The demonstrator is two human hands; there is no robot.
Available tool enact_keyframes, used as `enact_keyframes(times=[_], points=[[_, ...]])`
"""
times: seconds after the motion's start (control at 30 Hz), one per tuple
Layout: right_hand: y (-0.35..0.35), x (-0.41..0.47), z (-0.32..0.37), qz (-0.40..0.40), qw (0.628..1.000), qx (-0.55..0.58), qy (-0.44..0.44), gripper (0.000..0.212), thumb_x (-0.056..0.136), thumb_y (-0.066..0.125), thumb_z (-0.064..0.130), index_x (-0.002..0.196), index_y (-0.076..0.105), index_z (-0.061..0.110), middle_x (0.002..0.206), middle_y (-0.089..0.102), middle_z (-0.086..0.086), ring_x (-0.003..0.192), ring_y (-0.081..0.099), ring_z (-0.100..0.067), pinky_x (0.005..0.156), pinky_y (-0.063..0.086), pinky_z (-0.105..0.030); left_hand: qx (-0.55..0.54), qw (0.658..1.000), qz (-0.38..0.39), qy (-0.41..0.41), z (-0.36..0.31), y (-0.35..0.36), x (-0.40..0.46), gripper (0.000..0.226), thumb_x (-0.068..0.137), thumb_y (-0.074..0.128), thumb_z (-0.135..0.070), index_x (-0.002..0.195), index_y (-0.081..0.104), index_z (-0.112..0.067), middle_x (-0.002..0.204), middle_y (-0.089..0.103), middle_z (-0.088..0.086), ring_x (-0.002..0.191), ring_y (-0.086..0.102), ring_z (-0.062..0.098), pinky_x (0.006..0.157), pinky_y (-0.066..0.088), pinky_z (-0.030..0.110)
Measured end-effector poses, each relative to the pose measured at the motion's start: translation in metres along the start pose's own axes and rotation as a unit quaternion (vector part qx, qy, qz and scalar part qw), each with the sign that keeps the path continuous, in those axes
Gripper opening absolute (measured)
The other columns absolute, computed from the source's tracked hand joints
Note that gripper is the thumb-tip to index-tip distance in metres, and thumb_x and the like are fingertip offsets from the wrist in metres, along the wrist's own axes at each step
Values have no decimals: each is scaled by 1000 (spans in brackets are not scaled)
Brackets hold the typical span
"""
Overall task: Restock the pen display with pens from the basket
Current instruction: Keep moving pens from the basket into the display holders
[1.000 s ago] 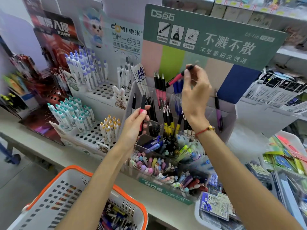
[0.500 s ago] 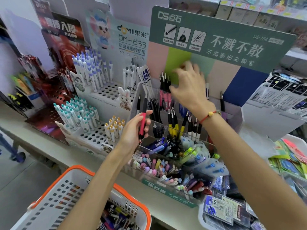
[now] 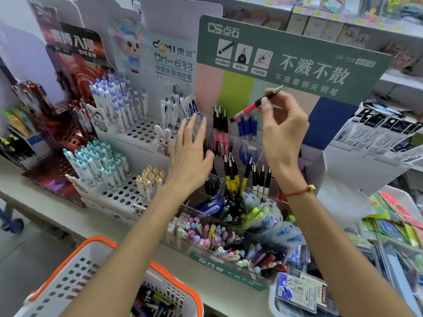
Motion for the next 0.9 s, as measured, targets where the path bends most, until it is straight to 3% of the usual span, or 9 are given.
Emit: enact_keyframes(times=[0.1, 0.2, 0.27, 0.43, 0.53, 0.63, 0.73, 0.9], points=[[6, 8, -2, -2, 995, -80, -64, 23, 93, 62, 8, 116, 60, 6, 91, 67, 7, 76, 63, 5, 76, 50, -11, 92, 995, 19, 35, -3, -2, 17, 64, 100, 35, -28, 156, 4, -24, 164, -2, -2, 150, -9, 16, 119, -7, 37], [20, 9, -14, 35, 979, -149, -137, 40, 92, 63, 9, 128, 46, 15, 90, 71, -2, 70, 66, -11, 69, 58, -29, 141, 988, 46, 44, 0, 4, 23, 61, 100, 30, -31, 156, 6, -23, 164, 6, -2, 150, -4, 17, 121, 0, 38], [29, 11, -21, 61, 967, -176, -172, 51, 91, 65, 9, 130, 37, 27, 89, 72, -3, 68, 66, -17, 63, 56, -30, 155, 986, 42, 51, 5, 8, 21, 62, 100, 30, -31, 156, 5, -23, 164, 6, -2, 151, -3, 17, 122, 0, 39], [35, 12, -36, 111, 900, -338, -253, 22, 86, 70, 13, 108, 68, 15, 92, 73, -4, 86, 60, -26, 69, 52, -38, 162, 983, 52, 63, 8, 11, 21, 64, 101, 30, -32, 156, -1, -22, 164, -3, -1, 150, -8, 17, 122, -5, 40], [36, 11, -49, 140, 866, -409, -250, 29, 85, 66, 12, 113, 71, 18, 111, 69, -10, 106, 56, -33, 85, 45, -44, 157, 984, 58, 66, 10, 10, 22, 65, 100, 31, -31, 156, -2, -23, 164, -3, -2, 150, -8, 16, 122, -4, 39], [35, 10, -51, 171, 866, -411, -228, 37, 87, 62, 16, 124, 66, 22, 121, 64, -10, 115, 53, -33, 93, 42, -45, 152, 984, 65, 69, 11, 9, 23, 66, 100, 32, -30, 156, -3, -24, 164, -5, -3, 150, -9, 16, 122, -2, 39], [28, 5, -45, 162, 883, -375, -232, 42, 86, 63, 20, 128, 61, 20, 119, 63, -7, 112, 50, -27, 90, 40, -39, 145, 985, 59, 80, 11, 8, 23, 66, 99, 36, -28, 156, 2, -22, 164, 0, -1, 151, -6, 18, 123, 0, 40], [14, -21, -26, 134, 927, -270, -222, 28, 88, 63, 14, 116, 65, 15, 105, 63, -2, 98, 49, -17, 82, 32, -19, 40, 996, -57, 62, 8, -7, -3, 54, 96, 50, -17, 148, 37, -17, 155, 34, 1, 145, 24, 19, 119, 17, 38]])
Point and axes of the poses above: each hand's wrist, its own x-axis towards the middle knuckle, its own y-axis out of the palm, z = x × y, the point moved 2 cm from there along x, towards the middle knuckle
